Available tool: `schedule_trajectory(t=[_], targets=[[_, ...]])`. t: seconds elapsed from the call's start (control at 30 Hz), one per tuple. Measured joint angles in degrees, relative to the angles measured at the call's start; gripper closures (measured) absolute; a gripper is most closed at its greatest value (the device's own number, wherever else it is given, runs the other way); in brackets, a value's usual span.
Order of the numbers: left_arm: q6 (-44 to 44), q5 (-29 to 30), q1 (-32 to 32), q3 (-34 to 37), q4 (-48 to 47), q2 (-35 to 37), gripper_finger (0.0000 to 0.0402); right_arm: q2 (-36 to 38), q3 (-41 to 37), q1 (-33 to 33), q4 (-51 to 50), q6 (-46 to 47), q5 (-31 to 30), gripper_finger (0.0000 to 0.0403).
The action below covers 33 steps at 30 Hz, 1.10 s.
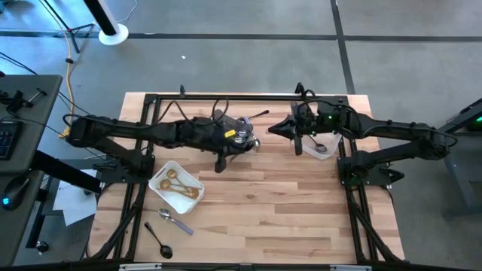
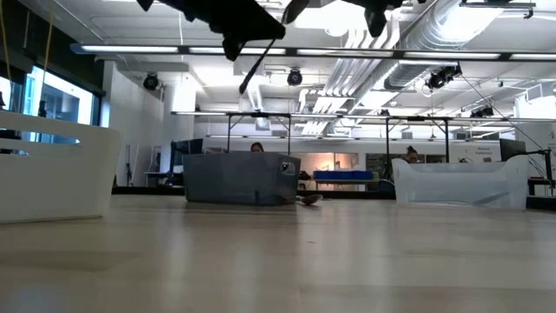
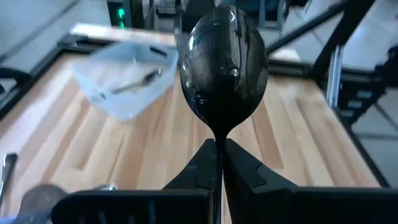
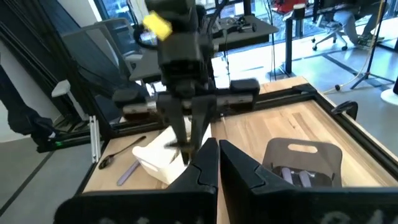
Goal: Sort silverware by color (type)
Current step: Put the center black spoon into the transparent bin
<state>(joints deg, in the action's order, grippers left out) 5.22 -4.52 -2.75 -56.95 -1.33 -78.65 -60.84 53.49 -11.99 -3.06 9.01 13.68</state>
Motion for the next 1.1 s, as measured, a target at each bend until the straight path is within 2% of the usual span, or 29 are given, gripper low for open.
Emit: schedule_trajectory(t=[0.33, 0.5, 0.63, 0.8, 1.1], targets=[[3.67, -3.84, -1.51, 0.77, 12.68, 0.25, 0.0401, -0.02, 0.0, 0.02, -0.6, -0.06, 0.9, 0.0402], [10.81, -5.0, -3.96, 8.87, 30.43, 2.62, 0.0401, -0.02, 0.0, 0.02, -0.6, -0.06, 1.35, 0.0402], [14.65, -3.98, -5.71, 16.42, 38.2, 5.51, 0.0401, -0.24, 0.0, 0.02, 0.13, -0.06, 1.47, 0.0402], [13.97, -2.9, -8.29, 18.49, 39.09, 7.82, 0.0401, -2.29, 0.0, 0.02, 4.06, -0.04, 1.52, 0.0402], [12.02, -11.33, -10.65, 17.88, 39.07, 7.82, 0.0401, -7.14, 0.0, 0.02, 11.06, -0.01, 3.35, 0.0402]])
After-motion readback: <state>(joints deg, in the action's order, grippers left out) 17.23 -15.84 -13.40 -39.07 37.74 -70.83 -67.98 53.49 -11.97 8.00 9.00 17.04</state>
